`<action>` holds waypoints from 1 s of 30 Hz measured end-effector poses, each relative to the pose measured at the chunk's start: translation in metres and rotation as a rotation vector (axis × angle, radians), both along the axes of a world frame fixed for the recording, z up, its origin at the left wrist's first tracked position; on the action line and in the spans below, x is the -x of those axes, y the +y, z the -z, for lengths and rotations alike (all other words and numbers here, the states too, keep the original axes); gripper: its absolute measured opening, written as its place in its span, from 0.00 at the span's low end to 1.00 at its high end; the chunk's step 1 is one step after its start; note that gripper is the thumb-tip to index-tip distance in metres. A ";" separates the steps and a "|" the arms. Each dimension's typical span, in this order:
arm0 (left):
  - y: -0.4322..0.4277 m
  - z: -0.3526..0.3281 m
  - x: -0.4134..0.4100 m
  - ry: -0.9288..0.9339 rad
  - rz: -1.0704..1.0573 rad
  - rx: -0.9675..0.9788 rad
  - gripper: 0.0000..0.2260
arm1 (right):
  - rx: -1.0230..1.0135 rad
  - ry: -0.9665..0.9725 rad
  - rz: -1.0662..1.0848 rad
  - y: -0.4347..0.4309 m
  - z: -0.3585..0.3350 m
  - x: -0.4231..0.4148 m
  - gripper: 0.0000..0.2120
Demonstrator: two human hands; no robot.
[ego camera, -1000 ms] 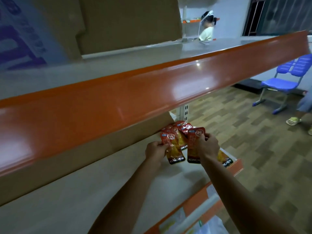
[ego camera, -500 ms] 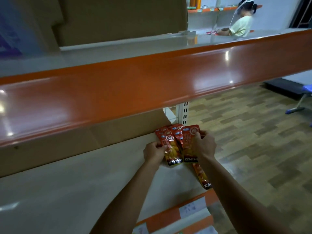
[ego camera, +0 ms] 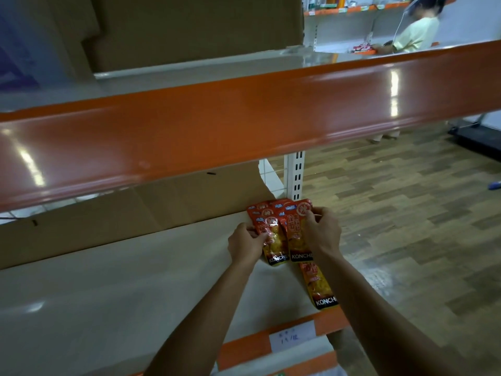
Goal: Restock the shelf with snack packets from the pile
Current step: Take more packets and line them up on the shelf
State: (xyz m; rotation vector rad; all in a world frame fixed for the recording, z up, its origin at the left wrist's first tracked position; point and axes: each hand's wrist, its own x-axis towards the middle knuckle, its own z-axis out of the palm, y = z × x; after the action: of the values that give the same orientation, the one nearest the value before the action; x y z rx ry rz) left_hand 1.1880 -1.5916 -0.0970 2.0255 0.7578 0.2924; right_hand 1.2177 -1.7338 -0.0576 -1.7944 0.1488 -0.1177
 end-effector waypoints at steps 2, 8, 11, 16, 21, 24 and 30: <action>-0.001 -0.001 0.001 -0.013 -0.010 -0.098 0.15 | 0.008 -0.012 -0.014 0.001 0.001 0.000 0.10; -0.016 -0.017 0.006 -0.257 0.130 0.042 0.11 | -0.009 0.004 -0.084 0.012 0.005 0.003 0.10; -0.020 -0.016 0.009 -0.258 0.229 0.183 0.18 | 0.085 -0.019 -0.122 0.015 0.007 0.006 0.12; -0.004 -0.003 0.019 -0.297 0.060 0.131 0.19 | 0.333 -0.159 -0.083 -0.002 0.014 0.006 0.15; 0.003 0.005 0.025 -0.209 0.075 0.064 0.23 | 0.585 -0.218 -0.174 -0.007 0.026 0.007 0.16; -0.004 0.007 0.025 -0.160 0.094 -0.020 0.24 | 0.661 -0.270 -0.210 -0.003 0.031 0.009 0.17; -0.013 0.007 0.025 -0.084 0.075 -0.141 0.23 | 0.761 -0.234 -0.265 -0.002 0.040 0.009 0.16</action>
State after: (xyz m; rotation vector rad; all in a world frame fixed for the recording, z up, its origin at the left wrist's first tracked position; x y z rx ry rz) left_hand 1.1632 -1.6044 -0.1037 2.1548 0.6227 0.3947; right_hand 1.2091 -1.7353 -0.0971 -2.5162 -0.3484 -0.2118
